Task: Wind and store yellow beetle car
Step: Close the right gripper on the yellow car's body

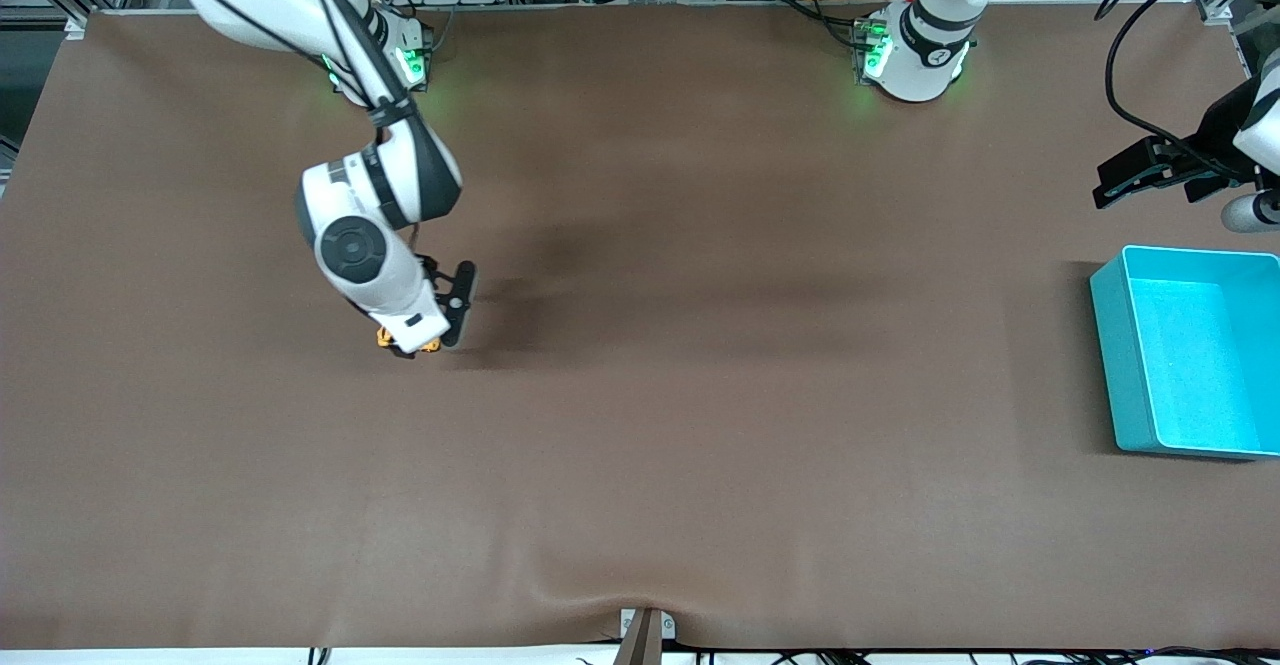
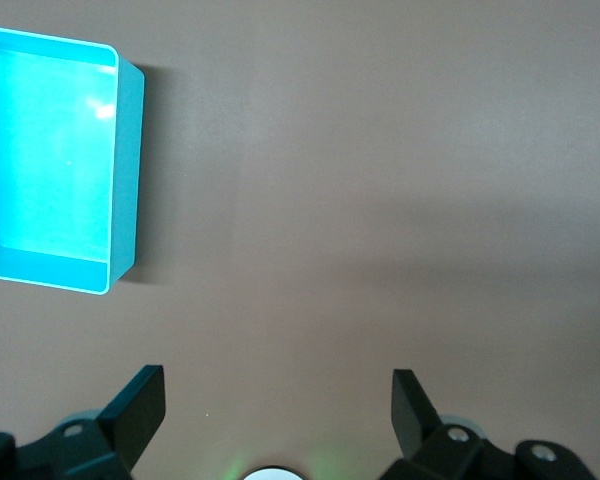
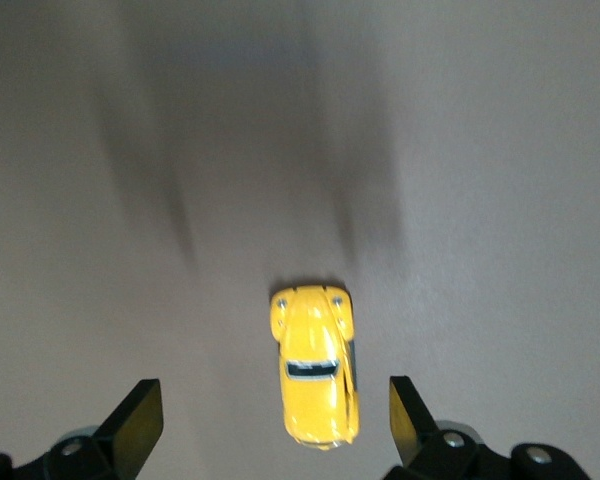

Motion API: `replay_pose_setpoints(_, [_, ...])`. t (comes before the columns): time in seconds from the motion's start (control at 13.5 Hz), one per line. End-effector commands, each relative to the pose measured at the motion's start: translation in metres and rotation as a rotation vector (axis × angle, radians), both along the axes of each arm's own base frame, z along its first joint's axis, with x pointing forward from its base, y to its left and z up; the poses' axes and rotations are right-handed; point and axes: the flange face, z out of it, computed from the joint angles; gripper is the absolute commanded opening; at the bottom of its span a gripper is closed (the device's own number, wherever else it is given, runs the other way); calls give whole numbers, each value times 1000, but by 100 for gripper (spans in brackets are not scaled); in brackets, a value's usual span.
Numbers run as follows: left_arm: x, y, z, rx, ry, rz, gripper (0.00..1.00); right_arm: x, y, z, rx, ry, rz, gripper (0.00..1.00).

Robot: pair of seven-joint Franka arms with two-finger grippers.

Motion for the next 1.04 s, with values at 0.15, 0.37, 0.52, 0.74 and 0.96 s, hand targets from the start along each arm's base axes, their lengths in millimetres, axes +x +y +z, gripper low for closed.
replay_pose_setpoints(0.15, [-6, 3, 5, -16, 3, -12, 100, -7, -6, 7, -10, -21, 73, 94])
replay_pose_setpoints(0.37, [-5, 7, 5, -15, 3, -5, 100, -15, -11, -7, -14, -19, 77, 90])
replay_pose_setpoints(0.52, [-5, 20, 5, -22, 3, 19, 100, -17, -16, -15, -8, -29, 72, 87])
replay_pose_setpoints(0.74, [-5, 21, 4, -21, 6, 20, 100, -18, -22, -23, 3, -54, 66, 83])
replay_pose_setpoints(0.96, [-5, 22, 4, -19, 10, 22, 100, -15, -30, -38, 9, -70, 56, 80])
